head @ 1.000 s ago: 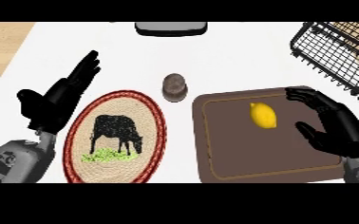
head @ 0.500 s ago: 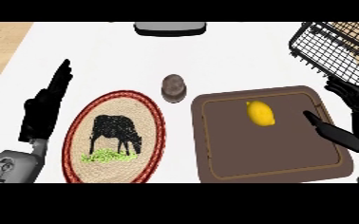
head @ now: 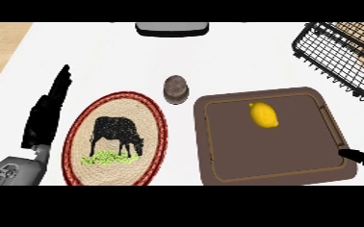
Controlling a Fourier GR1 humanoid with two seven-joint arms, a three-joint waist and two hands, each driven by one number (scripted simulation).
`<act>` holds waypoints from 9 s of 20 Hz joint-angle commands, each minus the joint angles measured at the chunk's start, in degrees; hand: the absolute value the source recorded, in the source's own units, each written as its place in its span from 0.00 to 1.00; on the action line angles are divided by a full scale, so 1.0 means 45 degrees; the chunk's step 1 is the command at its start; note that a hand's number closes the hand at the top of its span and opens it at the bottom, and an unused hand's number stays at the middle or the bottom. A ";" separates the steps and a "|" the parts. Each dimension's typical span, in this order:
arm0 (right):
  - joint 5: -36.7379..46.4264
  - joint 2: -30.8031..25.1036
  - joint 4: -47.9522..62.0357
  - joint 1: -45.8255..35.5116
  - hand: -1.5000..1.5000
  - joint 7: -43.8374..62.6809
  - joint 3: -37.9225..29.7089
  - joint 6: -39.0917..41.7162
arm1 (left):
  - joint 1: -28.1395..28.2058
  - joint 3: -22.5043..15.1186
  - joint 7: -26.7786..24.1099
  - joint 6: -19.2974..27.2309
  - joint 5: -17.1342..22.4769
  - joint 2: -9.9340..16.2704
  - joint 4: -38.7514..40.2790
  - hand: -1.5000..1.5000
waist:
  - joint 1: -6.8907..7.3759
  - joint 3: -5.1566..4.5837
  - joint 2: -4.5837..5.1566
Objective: Pick the lemon from the tray and place it in the tiered basket
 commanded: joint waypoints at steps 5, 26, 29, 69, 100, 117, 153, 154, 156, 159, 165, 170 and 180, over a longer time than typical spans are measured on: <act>0.1752 -0.2047 -0.3235 -0.0896 0.00 0.5320 0.1420 0.0974 | -0.0437 0.0158 0.0305 -0.0227 -0.0149 -0.0147 -0.0050 0.50 | 0.0180 0.0010 0.0039; 0.6062 0.2371 -0.2863 -0.3809 0.00 1.2027 0.4867 0.2763 | 0.0231 0.1257 0.0268 -0.1164 -0.1219 -0.1075 -0.0332 0.50 | 0.0188 0.0037 0.0034; 0.6225 0.2576 -0.2044 -0.3867 0.00 1.0883 0.3879 0.3628 | -0.0103 0.1154 0.0684 -0.1031 -0.2075 -0.1607 -0.0351 0.50 | 0.0148 0.0038 0.0042; 1.2663 0.6974 0.1557 -0.3414 0.00 0.7669 0.2762 0.4046 | -0.0076 0.3624 0.0082 -0.3349 -0.3691 -0.2996 -0.0137 0.50 | 0.0149 0.0038 0.0048; 1.4097 1.0139 0.4167 -0.8271 1.00 1.3604 -0.1311 0.1253 | -0.0674 0.3515 0.0283 -0.3838 -0.3836 -0.3521 -0.0452 0.50 | 0.1162 0.0010 0.0571; 2.0384 0.6306 1.1364 -1.7013 1.00 1.6222 -0.2543 -0.2475 | -0.1313 0.3375 0.0643 -0.3595 -0.4203 -0.3714 0.0075 0.50 | 0.1045 0.0013 0.0379; 1.9698 0.0959 1.8917 -1.7476 1.00 1.0550 -0.4294 -0.2973 | -0.0586 0.4104 -0.0030 -0.3710 -0.4003 -0.3463 0.0074 0.50 | 0.0660 0.0055 0.0288; 1.9578 0.0715 1.8966 -1.7616 1.00 1.0319 -0.4413 -0.2779 | -0.1190 0.3860 0.0628 -0.3887 -0.4025 -0.3524 0.0001 0.50 | 0.0662 0.0062 0.0307; 1.9087 0.0829 1.8943 -1.6980 1.00 0.9866 -0.4823 -0.3331 | -0.0252 0.3869 -0.0443 -0.3694 -0.4125 -0.3703 0.0384 0.50 | 0.0622 0.0057 0.0288; 1.8541 0.0846 1.9146 -1.6983 1.00 0.9523 -0.5248 -0.2666 | -0.1299 0.3858 0.1025 -0.3661 -0.4176 -0.3657 -0.0046 0.50 | 0.0585 0.0067 0.0244; 1.7067 0.0816 1.8909 -1.6329 0.00 1.0092 -0.6584 -0.3322 | -0.0177 0.3777 0.0376 -0.3783 -0.4091 -0.3723 -0.0688 0.50 | 0.0631 0.0063 0.0215; 1.6387 0.1531 1.8056 -1.5621 0.00 0.9139 -0.7116 -0.6058 | -0.0333 0.3879 0.0421 -0.3956 -0.3979 -0.3611 -0.0625 0.50 | 0.0650 0.0072 0.0252; 1.6208 0.0782 1.6397 -1.5876 0.00 1.0011 -0.6816 -0.6755 | 0.0376 0.3992 -0.0553 -0.3587 -0.4311 -0.3790 0.0074 0.50 | 0.0175 0.0024 0.0032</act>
